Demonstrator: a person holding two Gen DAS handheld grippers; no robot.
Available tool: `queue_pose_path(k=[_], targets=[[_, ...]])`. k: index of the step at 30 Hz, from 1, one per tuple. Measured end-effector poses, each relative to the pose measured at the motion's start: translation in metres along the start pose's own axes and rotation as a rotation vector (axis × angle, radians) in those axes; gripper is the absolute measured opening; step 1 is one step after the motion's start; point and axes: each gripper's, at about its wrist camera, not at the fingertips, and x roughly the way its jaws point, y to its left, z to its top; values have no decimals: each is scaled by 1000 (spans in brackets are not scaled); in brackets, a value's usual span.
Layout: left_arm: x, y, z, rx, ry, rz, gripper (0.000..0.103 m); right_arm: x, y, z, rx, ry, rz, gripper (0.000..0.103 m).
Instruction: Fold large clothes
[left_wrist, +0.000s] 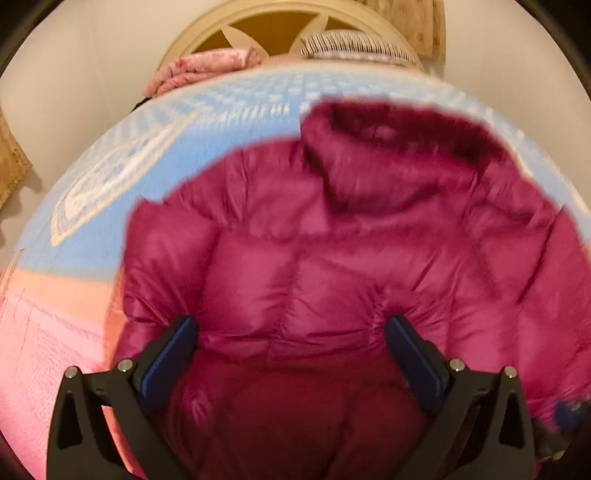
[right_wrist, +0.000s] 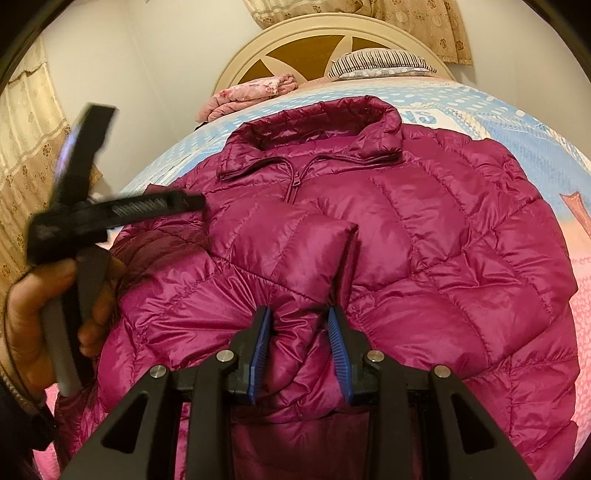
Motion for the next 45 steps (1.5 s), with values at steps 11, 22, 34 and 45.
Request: queue_pose_path(k=[11,22,34,45], targets=[[7,10,-2,-40,4,-59,103,3,0,1,-7,13,-7,35],[3,10,-5,-38,0,-54,103,3,-1,1,-11,16,-14,35],[4,10,-4,-41,-6,-65,103,4,-4,2,16,17,20,35],[2,12,-6,-50,-21,-73,103,-25,-16,19,28,51,59,52]])
